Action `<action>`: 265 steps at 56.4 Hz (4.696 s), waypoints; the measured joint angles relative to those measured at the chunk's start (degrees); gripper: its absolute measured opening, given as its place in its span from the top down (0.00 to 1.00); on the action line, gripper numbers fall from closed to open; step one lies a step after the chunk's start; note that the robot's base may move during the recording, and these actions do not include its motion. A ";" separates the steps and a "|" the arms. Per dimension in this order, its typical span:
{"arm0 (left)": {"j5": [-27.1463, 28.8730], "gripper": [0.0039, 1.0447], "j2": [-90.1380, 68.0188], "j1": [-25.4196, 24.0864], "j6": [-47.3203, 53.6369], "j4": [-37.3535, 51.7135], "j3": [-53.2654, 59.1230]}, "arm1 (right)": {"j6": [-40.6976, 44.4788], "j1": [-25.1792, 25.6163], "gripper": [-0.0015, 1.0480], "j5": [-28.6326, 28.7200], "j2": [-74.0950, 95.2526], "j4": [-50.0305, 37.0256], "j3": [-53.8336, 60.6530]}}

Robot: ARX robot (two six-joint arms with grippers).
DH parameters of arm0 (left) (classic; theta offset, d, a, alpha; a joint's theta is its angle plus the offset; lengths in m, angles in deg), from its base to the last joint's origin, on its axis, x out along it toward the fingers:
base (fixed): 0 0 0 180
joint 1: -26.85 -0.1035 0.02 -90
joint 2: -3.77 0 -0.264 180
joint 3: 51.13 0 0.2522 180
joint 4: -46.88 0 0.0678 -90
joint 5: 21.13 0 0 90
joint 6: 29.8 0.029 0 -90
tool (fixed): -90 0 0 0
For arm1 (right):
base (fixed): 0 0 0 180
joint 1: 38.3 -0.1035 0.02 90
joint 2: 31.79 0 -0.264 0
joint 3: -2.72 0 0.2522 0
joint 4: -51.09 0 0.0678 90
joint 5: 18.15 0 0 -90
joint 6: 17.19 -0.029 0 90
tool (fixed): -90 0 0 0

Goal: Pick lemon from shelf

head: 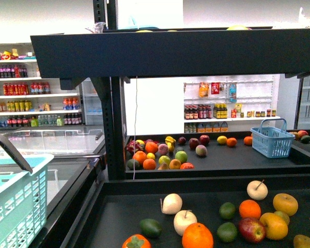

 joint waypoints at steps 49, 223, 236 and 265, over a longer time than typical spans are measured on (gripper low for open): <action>-2.82 0.90 3.80 1.81 3.82 -5.88 -0.57 | 0.00 0.00 0.07 0.00 0.00 0.00 0.00; -22.21 0.91 5.14 36.85 23.80 -15.43 -2.12 | -4.42 2.69 0.07 -1.25 138.99 -30.80 -66.51; -22.25 0.91 5.14 36.85 23.80 -15.43 -2.12 | -1.44 1.75 0.07 0.15 150.20 -30.05 -79.78; -22.27 0.91 5.14 36.85 23.80 -15.43 -2.12 | 3.08 1.88 0.07 0.92 159.88 -26.08 -92.52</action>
